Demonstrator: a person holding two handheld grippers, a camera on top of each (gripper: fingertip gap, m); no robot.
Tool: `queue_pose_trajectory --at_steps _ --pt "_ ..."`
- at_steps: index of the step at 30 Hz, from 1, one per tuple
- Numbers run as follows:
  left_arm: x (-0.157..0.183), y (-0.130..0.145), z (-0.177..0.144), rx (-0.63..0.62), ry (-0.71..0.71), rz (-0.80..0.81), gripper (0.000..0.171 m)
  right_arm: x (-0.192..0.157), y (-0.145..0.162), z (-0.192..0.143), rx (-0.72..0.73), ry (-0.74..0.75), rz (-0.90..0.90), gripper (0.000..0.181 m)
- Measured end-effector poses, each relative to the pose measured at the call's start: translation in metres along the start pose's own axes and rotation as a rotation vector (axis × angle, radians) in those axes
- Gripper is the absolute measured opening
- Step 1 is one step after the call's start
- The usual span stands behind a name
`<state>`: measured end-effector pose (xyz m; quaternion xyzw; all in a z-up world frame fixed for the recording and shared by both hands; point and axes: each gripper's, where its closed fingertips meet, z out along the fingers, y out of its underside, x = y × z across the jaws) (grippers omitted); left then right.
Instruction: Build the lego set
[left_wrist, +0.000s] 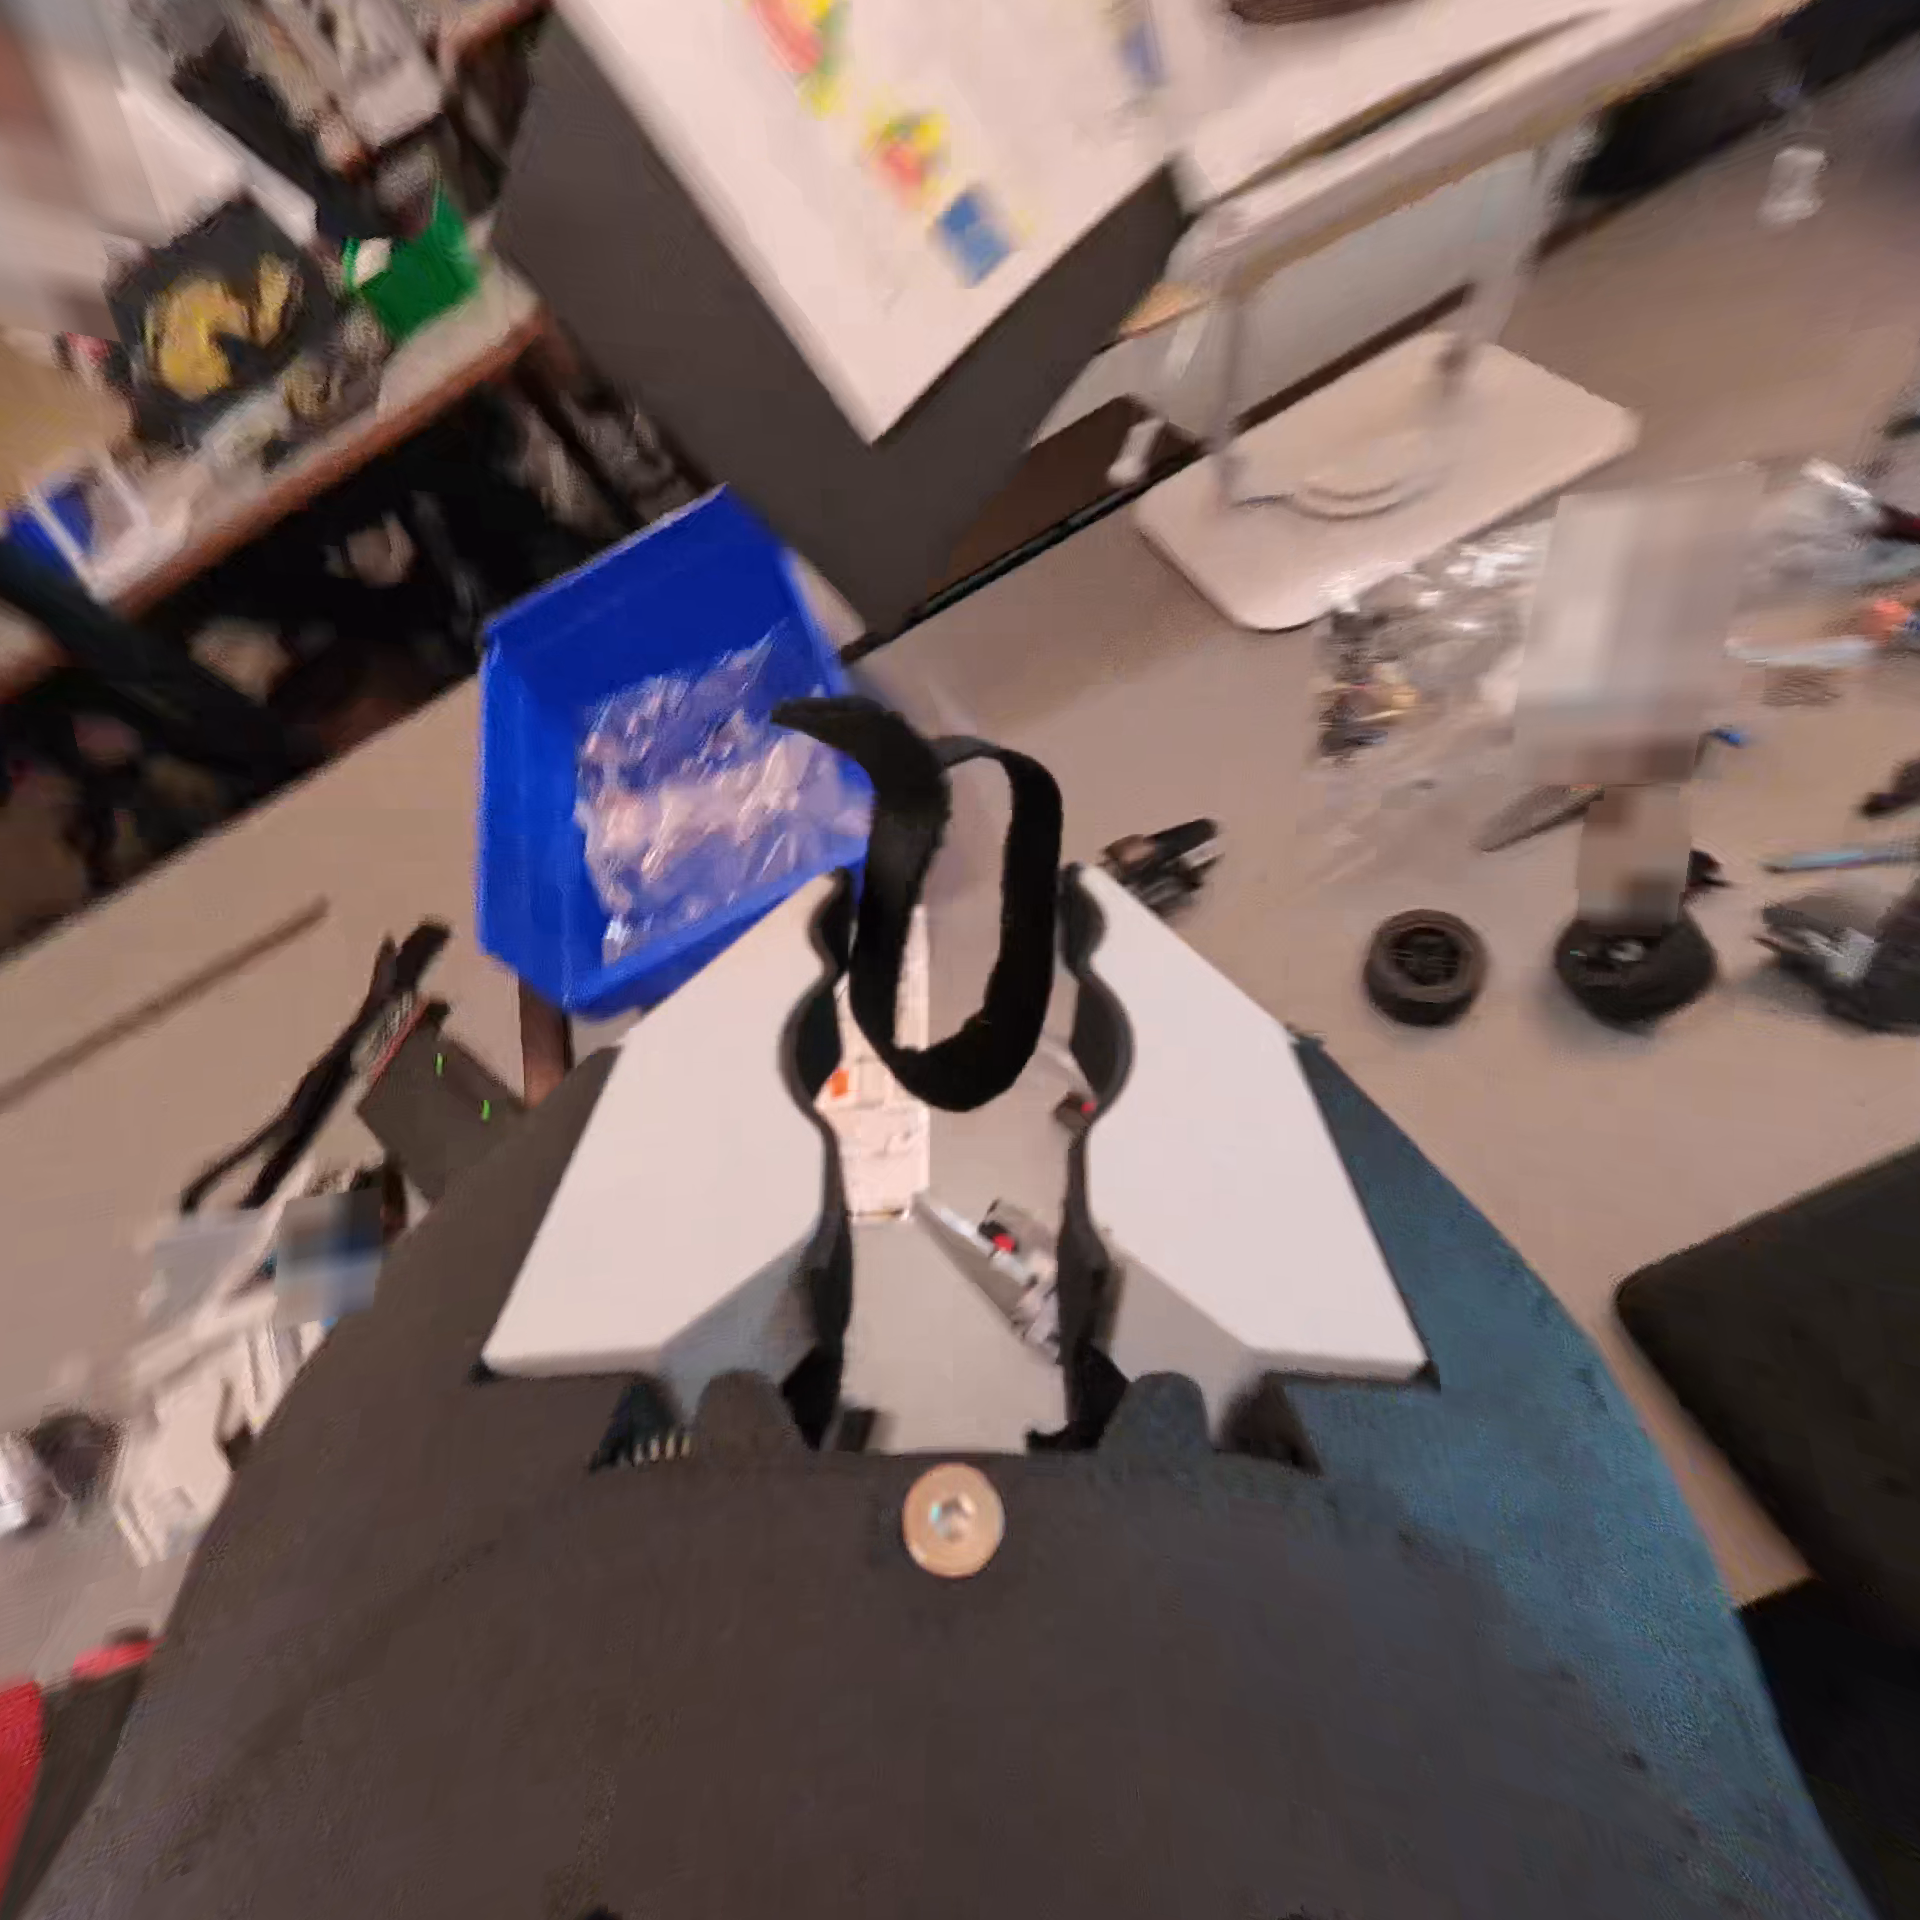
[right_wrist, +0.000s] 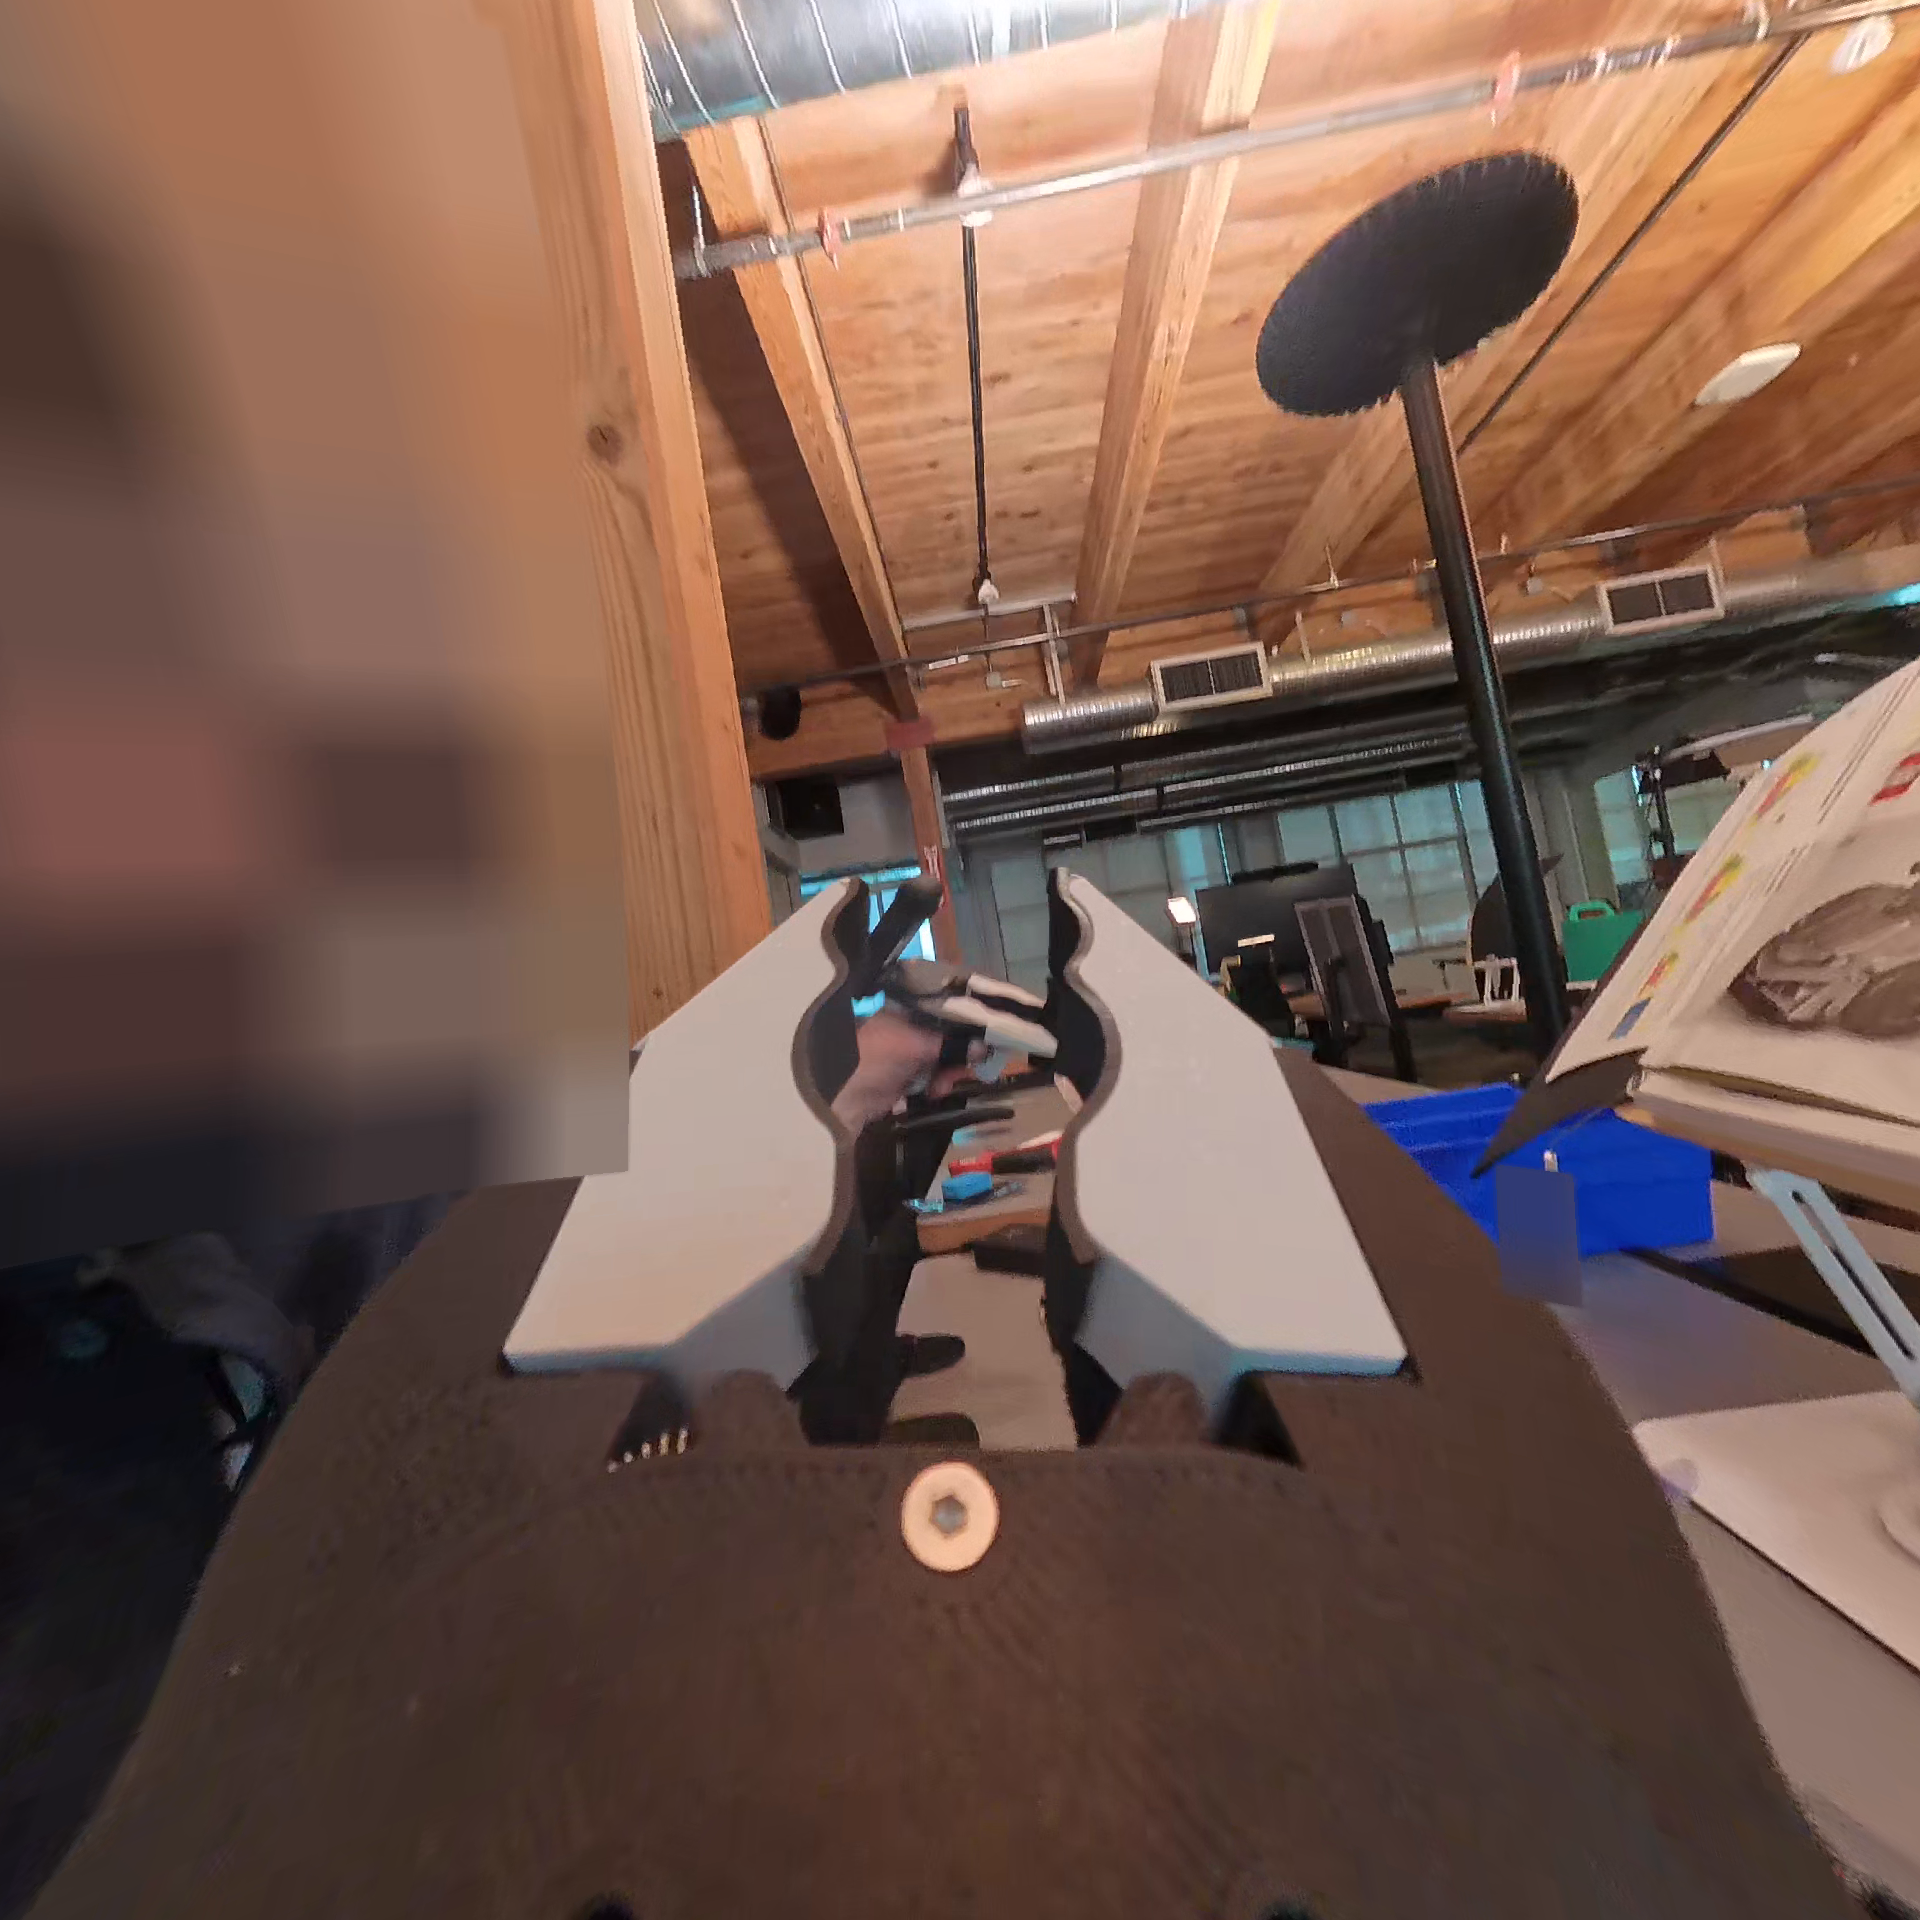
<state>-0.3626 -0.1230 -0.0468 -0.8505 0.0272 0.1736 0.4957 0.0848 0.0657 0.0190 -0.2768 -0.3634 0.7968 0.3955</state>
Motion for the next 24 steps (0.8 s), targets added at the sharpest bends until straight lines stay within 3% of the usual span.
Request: queue_pose_trajectory --at_steps 2,3,5,8,9,11,14,17,19,21,24 --pt "-0.041 0.014 0.003 -0.031 0.029 -0.150 0.067 0.004 0.021 0.009 -0.098 0.020 -0.010 0.034" --pt "-0.047 0.011 0.003 -0.003 0.076 -0.196 0.068 0.009 0.034 0.015 -0.166 0.063 -0.023 0.038" --pt "-0.044 -0.016 -0.006 0.157 0.177 -0.225 0.053 0.011 0.059 0.030 -0.289 0.093 -0.062 0.050" --pt "-0.074 0.002 -0.007 0.017 -0.020 -0.110 0.013 0.004 0.087 0.052 -0.410 0.061 -0.096 0.046" --pt "-0.084 0.010 -0.006 -0.031 -0.073 -0.092 0.013 0.003 0.093 0.055 -0.432 0.052 -0.106 0.041" --pt "-0.080 0.023 -0.003 -0.118 -0.031 -0.101 0.024 0.006 0.103 0.056 -0.459 0.053 -0.100 0.039" --pt "-0.044 0.022 0.000 -0.106 0.081 -0.079 0.029 0.012 0.115 0.047 -0.517 0.079 -0.091 0.050" --pt "0.034 0.010 0.007 -0.028 0.245 0.021 0.030 0.020 0.132 0.033 -0.664 0.145 -0.186 0.056" --pt "0.080 0.029 0.021 -0.112 0.303 0.117 0.031 0.027 0.143 0.023 -0.752 0.194 -0.249 0.062" --pt "0.117 0.060 0.037 -0.224 0.369 0.211 0.039 0.029 0.149 0.017 -0.780 0.210 -0.269 0.056" --pt "0.122 0.110 0.063 -0.399 0.338 0.263 0.046 0.027 0.151 0.014 -0.770 0.187 -0.260 0.049"
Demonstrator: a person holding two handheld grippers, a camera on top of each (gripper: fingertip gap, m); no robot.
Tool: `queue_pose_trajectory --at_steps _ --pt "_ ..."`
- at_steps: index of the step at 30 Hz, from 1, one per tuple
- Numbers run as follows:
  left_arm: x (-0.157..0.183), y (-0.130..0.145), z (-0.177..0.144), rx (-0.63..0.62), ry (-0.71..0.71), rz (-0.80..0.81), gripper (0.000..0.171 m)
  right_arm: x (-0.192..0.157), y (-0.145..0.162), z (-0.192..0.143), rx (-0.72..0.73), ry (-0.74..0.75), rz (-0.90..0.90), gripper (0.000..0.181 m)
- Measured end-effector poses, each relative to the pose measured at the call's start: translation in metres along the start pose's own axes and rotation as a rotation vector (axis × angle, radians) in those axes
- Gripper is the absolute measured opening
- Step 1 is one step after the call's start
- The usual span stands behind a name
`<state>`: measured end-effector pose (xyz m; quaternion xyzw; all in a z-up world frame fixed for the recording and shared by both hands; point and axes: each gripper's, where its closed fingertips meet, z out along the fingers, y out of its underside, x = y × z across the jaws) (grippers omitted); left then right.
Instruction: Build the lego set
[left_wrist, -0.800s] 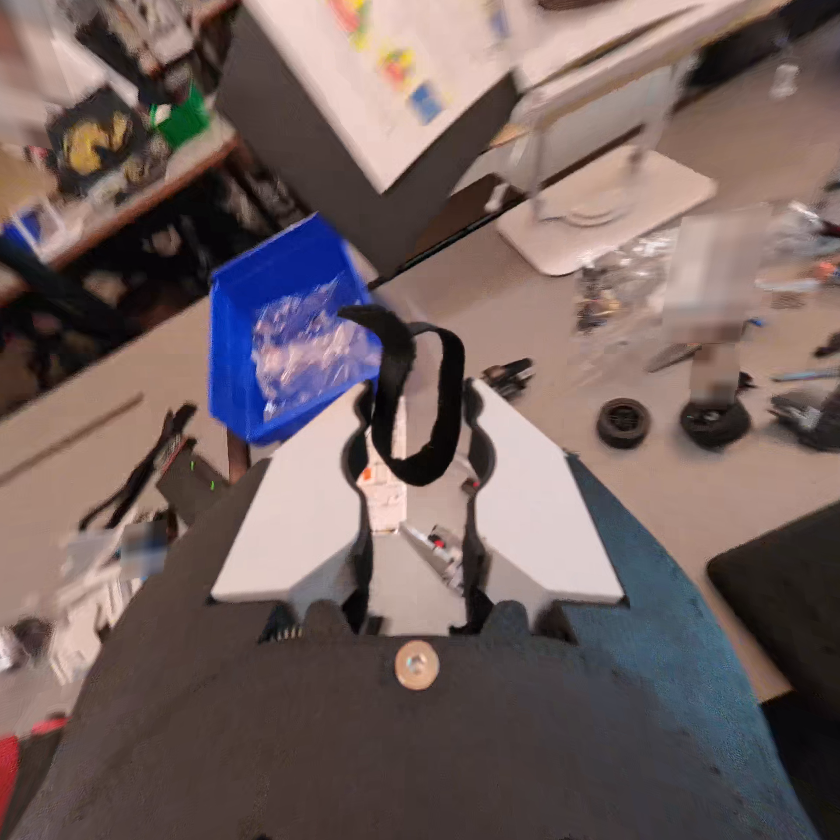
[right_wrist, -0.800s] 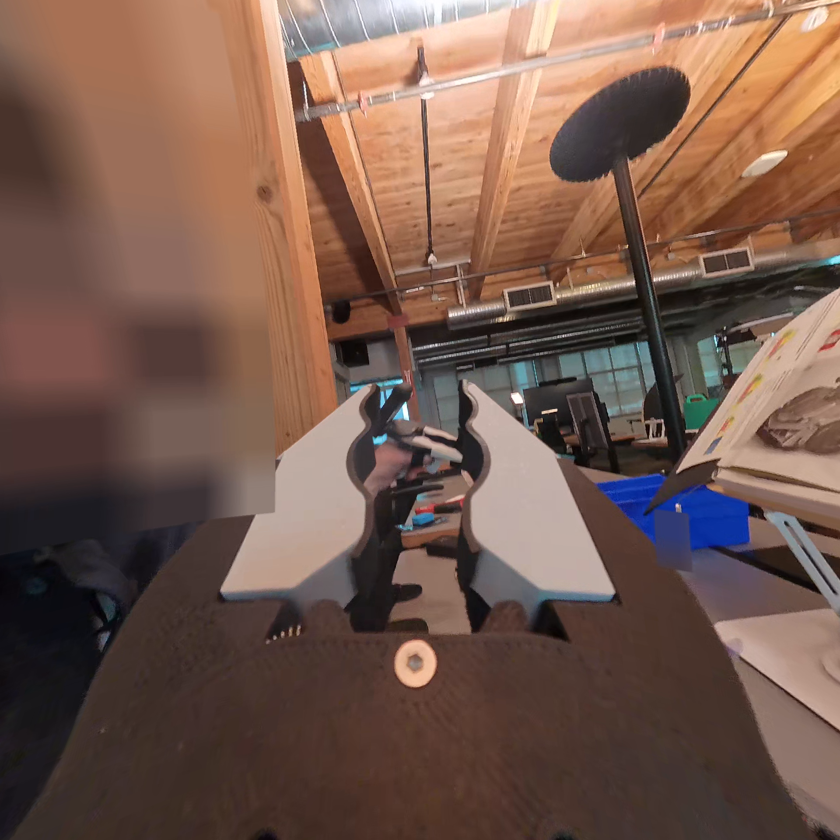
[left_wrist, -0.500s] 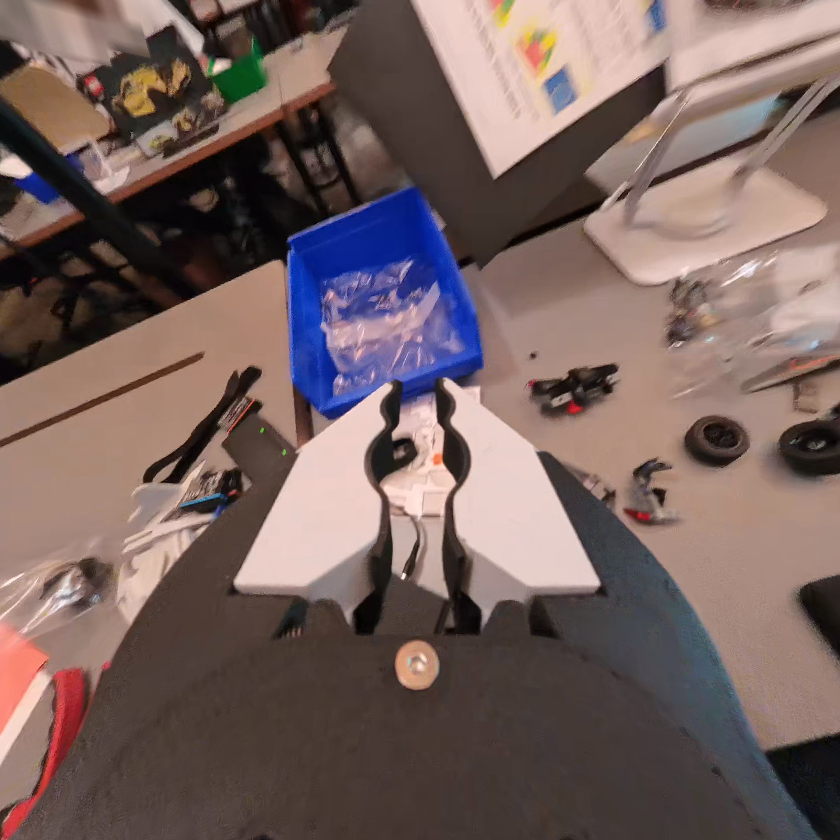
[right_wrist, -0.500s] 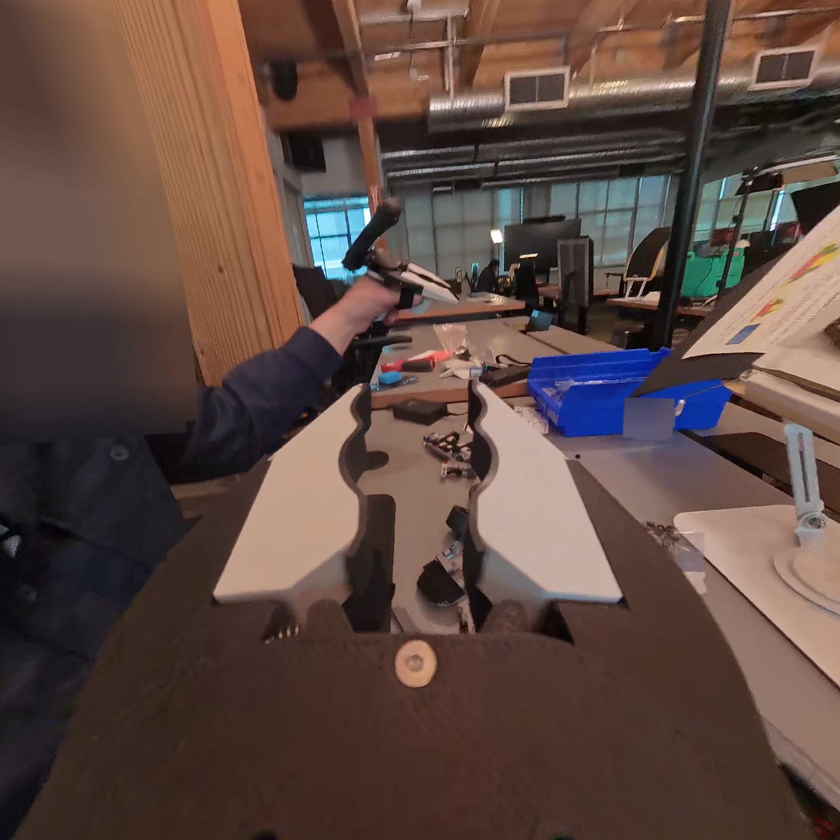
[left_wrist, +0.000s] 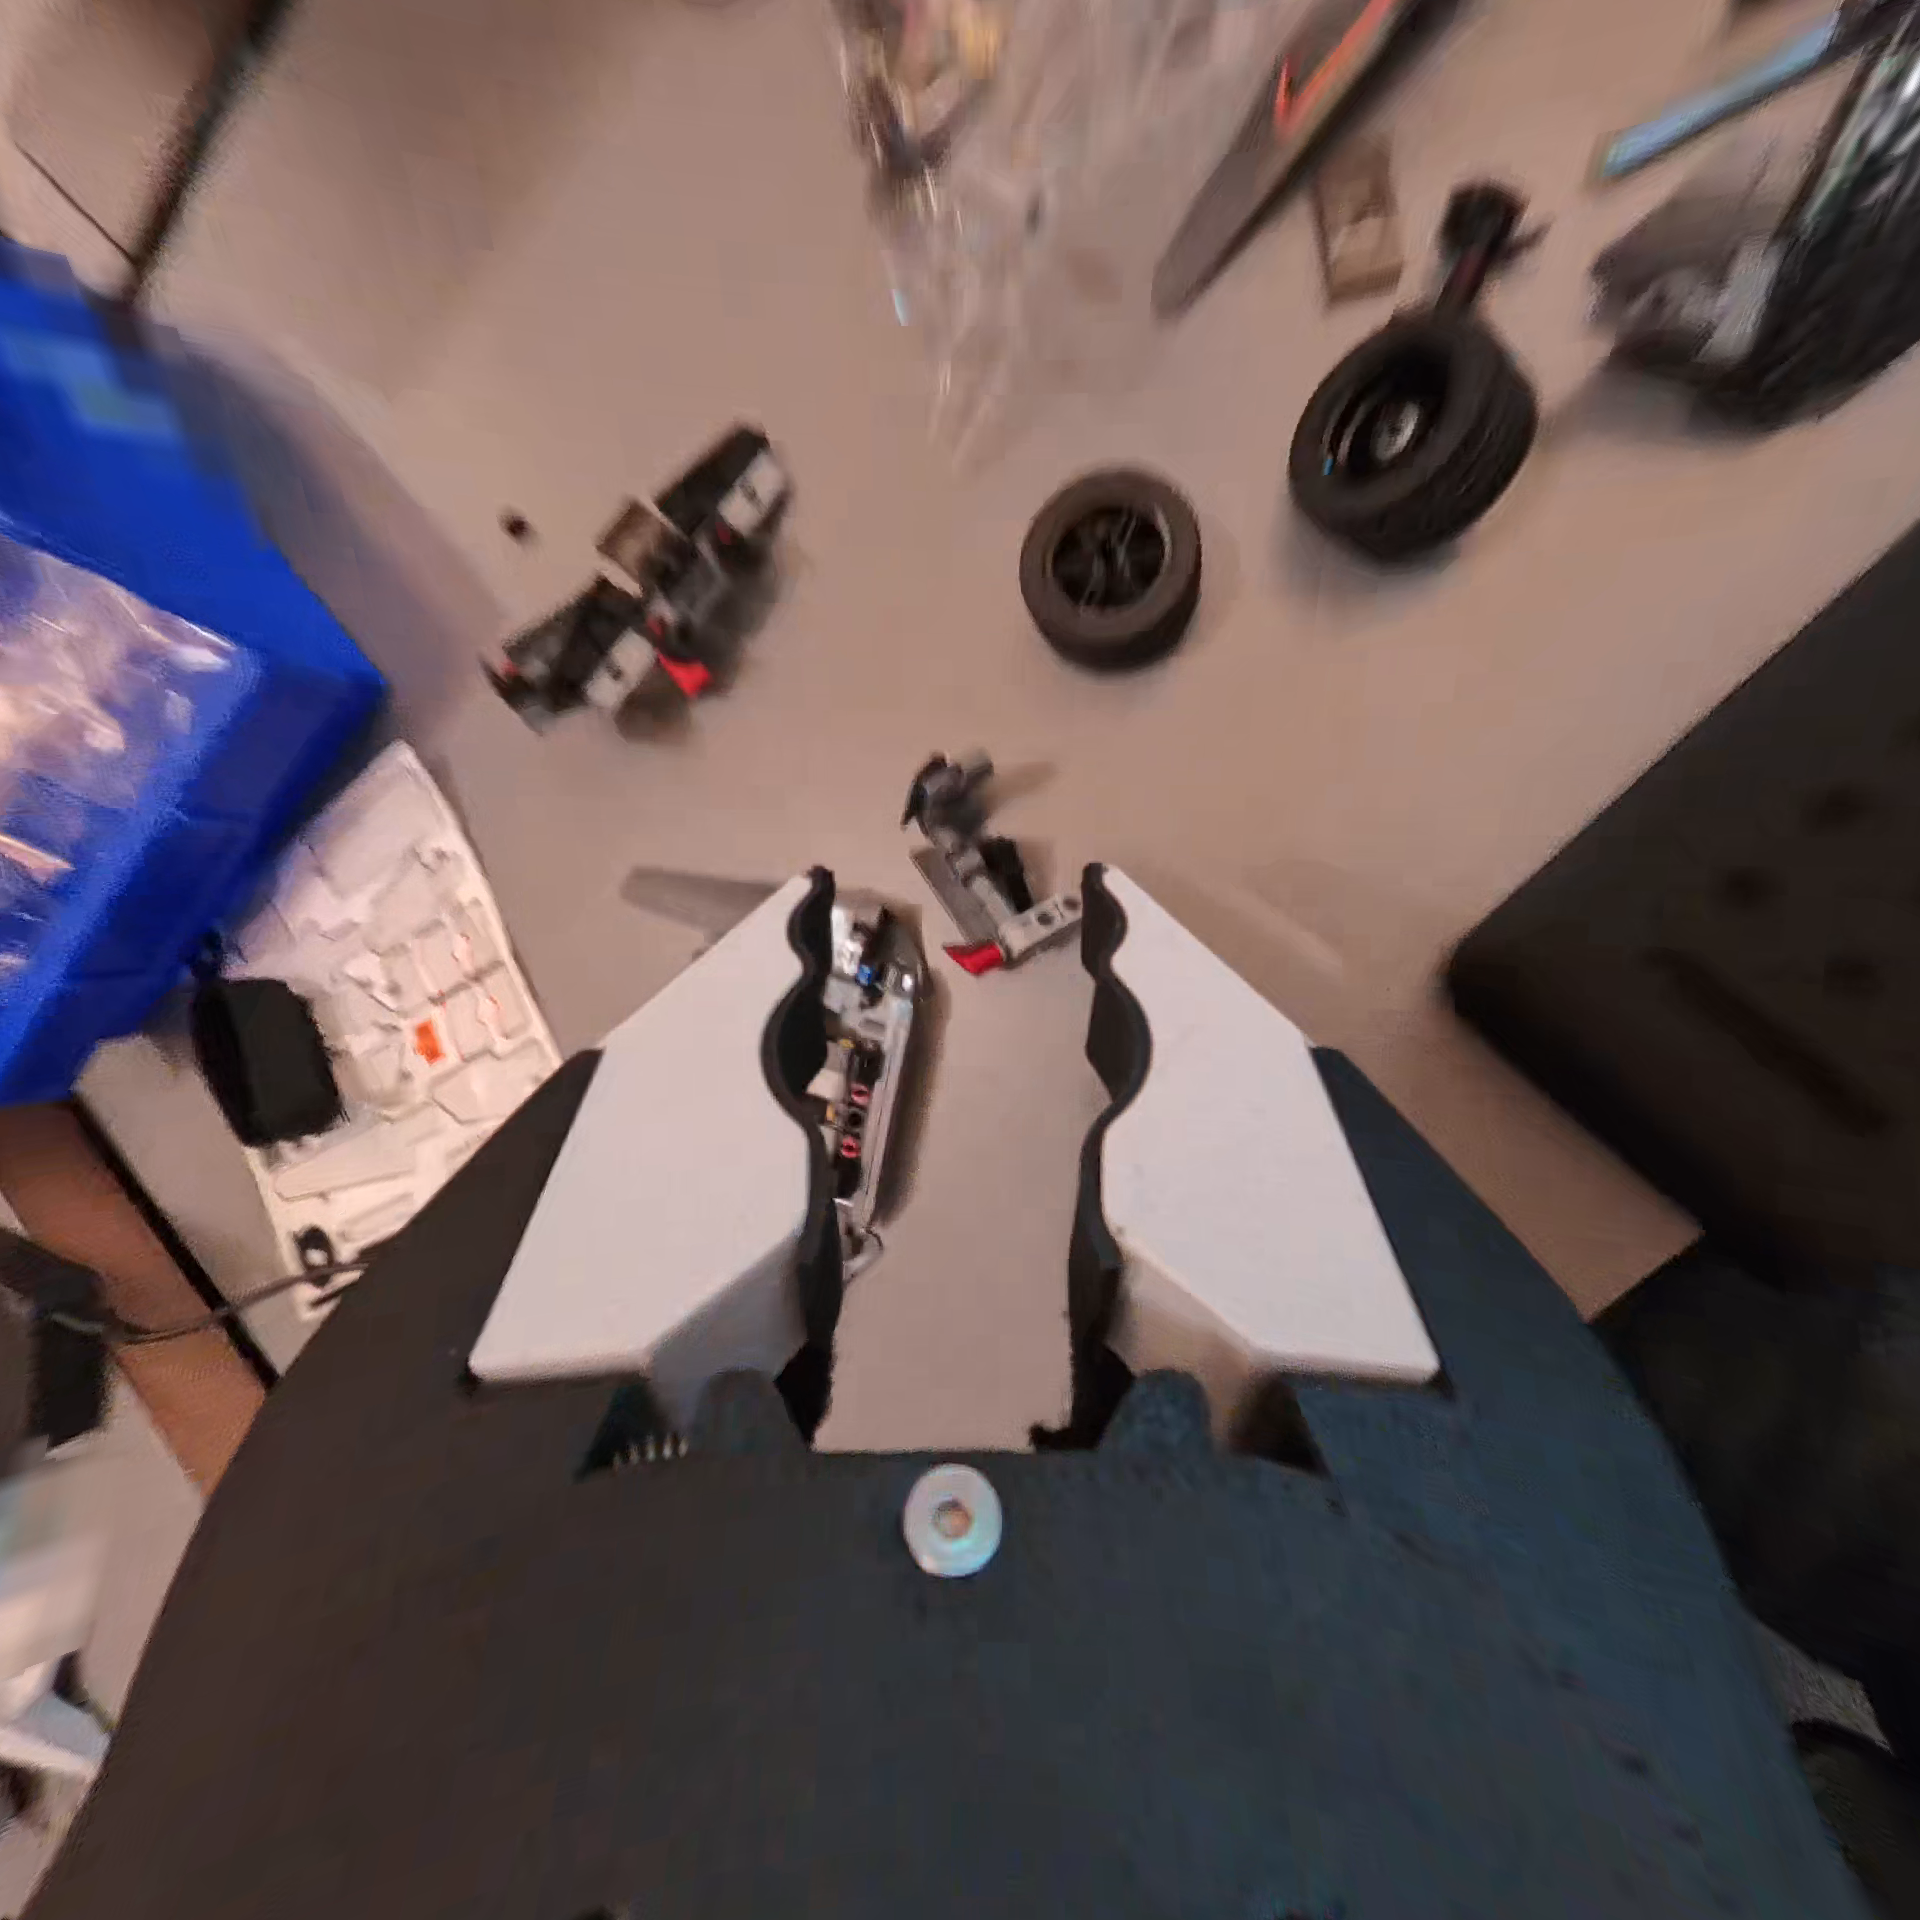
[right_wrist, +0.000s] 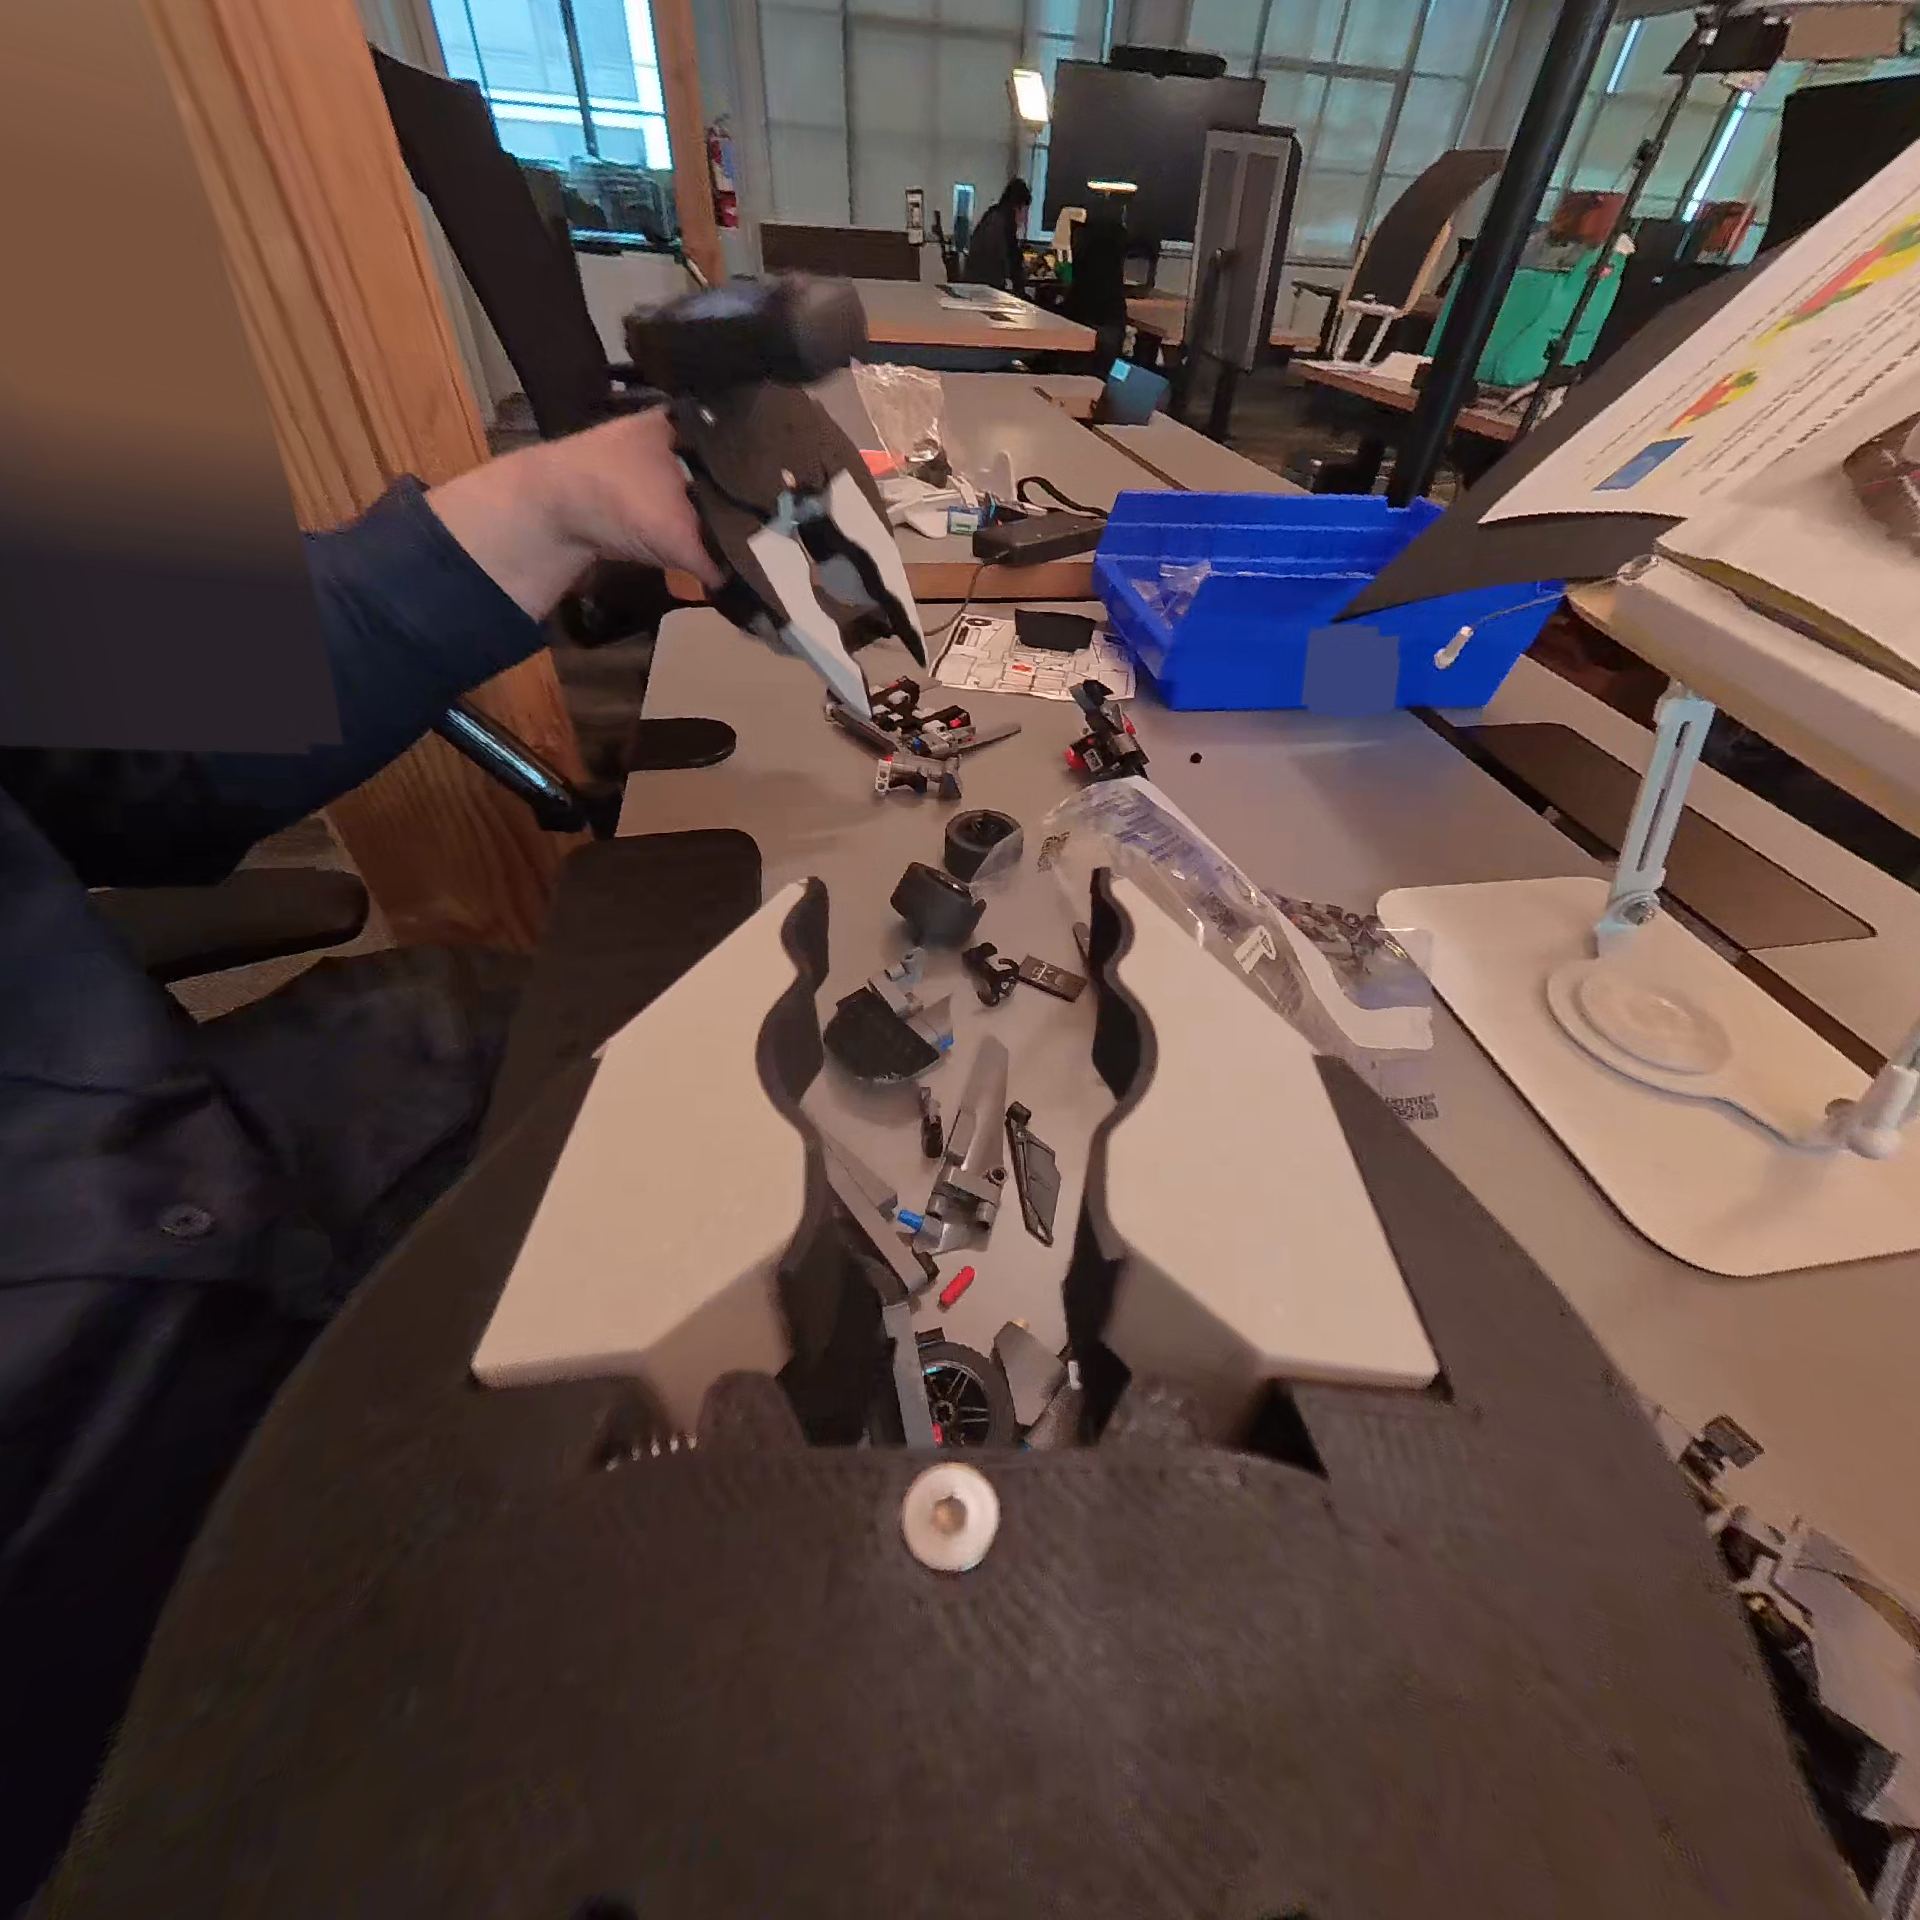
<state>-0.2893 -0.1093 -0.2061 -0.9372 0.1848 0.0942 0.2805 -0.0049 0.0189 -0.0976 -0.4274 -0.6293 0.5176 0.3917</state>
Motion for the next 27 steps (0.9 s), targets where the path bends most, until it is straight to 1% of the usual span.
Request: queue_pose_trajectory --at_steps 1,2,4,6,7,8,9,10,11,13,14,15,16,19,20,22,23,24,26,27 --pt "0.002 0.009 0.008 -0.033 0.029 -0.012 0.046 0.002 0.000 0.000 0.003 0.005 0.002 0.049" --pt "0.004 0.014 0.012 -0.039 0.055 -0.017 0.045 0.004 0.001 -0.001 0.003 0.010 0.005 0.049" --pt "0.012 0.015 0.020 -0.024 0.099 -0.008 0.043 0.004 0.003 0.000 0.008 0.005 0.012 0.049" --pt "0.018 0.020 0.035 -0.069 0.119 -0.036 0.043 0.003 0.003 0.001 0.013 0.003 0.007 0.049" --pt "0.018 0.025 0.043 -0.104 0.108 -0.036 0.043 0.004 0.003 0.002 0.010 0.008 -0.001 0.047" --pt "0.013 0.028 0.050 -0.123 0.067 -0.046 0.047 0.004 0.004 0.002 0.006 0.011 -0.008 0.046" --pt "0.013 0.030 0.054 -0.136 0.063 -0.068 0.043 0.003 0.005 0.003 0.001 0.010 -0.011 0.046" --pt "0.018 0.029 0.057 -0.131 0.094 -0.085 0.037 0.003 0.006 0.003 -0.003 0.005 -0.008 0.045" --pt "0.022 0.026 0.059 -0.111 0.107 -0.082 0.025 0.003 0.008 0.004 -0.009 0.001 -0.003 0.044" --pt "0.021 0.023 0.063 -0.086 0.064 -0.061 0.000 0.002 0.010 0.007 -0.020 -0.009 0.000 0.044" --pt "0.020 0.023 0.065 -0.074 0.043 -0.054 0.000 0.001 0.010 0.009 -0.025 -0.011 -0.003 0.044" --pt "0.023 0.017 0.064 -0.037 0.054 -0.058 0.000 0.000 0.011 0.011 -0.032 -0.013 -0.009 0.044" --pt "0.032 0.012 0.063 -0.011 0.099 -0.057 0.000 -0.002 0.012 0.013 -0.040 -0.018 -0.015 0.044" --pt "0.029 0.007 0.056 0.021 0.047 -0.021 0.000 -0.007 0.014 0.018 -0.057 -0.040 -0.026 0.042" --pt "0.028 0.004 0.052 0.041 0.041 -0.034 0.007 -0.007 0.014 0.019 -0.060 -0.043 -0.027 0.042" --pt "0.015 -0.002 0.049 0.055 -0.024 -0.048 0.035 -0.008 0.015 0.021 -0.060 -0.052 -0.022 0.042" --pt "0.014 -0.004 0.051 0.042 -0.030 -0.025 0.050 -0.008 0.015 0.022 -0.058 -0.055 -0.018 0.042" --pt "0.012 -0.003 0.054 0.014 -0.040 0.009 0.056 -0.008 0.015 0.022 -0.057 -0.057 -0.015 0.042" --pt "0.010 0.002 0.064 -0.046 -0.057 0.079 0.057 -0.009 0.015 0.022 -0.047 -0.066 -0.012 0.041" --pt "0.012 0.001 0.068 -0.049 -0.048 0.104 0.055 -0.010 0.014 0.021 -0.039 -0.076 -0.007 0.041"
